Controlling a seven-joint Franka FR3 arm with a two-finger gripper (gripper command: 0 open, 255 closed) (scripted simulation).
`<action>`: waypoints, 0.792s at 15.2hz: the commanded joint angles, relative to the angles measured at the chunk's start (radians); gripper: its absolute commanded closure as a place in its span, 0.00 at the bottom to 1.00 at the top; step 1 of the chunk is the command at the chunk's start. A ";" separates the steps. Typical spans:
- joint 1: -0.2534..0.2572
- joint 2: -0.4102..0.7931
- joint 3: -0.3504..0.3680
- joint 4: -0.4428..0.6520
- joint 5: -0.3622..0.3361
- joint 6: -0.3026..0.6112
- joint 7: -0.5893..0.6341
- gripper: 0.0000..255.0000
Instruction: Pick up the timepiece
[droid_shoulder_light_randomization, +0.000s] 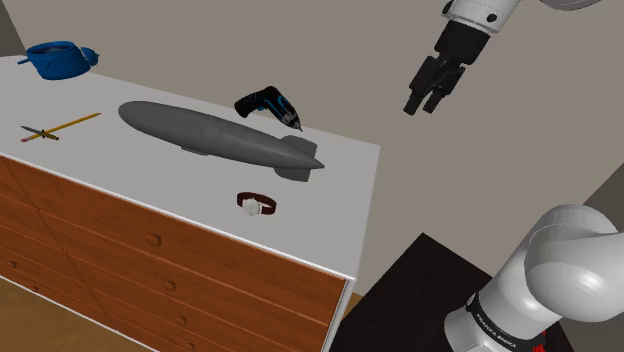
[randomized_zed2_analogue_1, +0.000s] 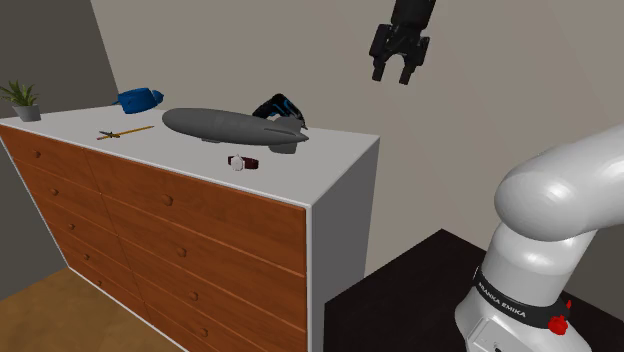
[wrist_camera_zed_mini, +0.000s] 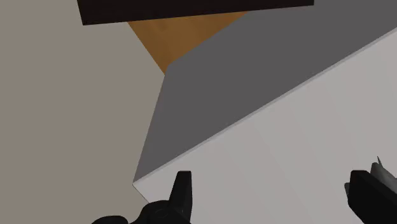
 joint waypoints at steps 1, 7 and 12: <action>0.000 0.000 0.000 0.000 0.000 0.000 0.000 0.00; 0.050 0.120 0.128 0.044 0.030 0.071 0.081 0.00; 0.081 0.242 0.234 0.106 0.035 0.122 0.151 0.00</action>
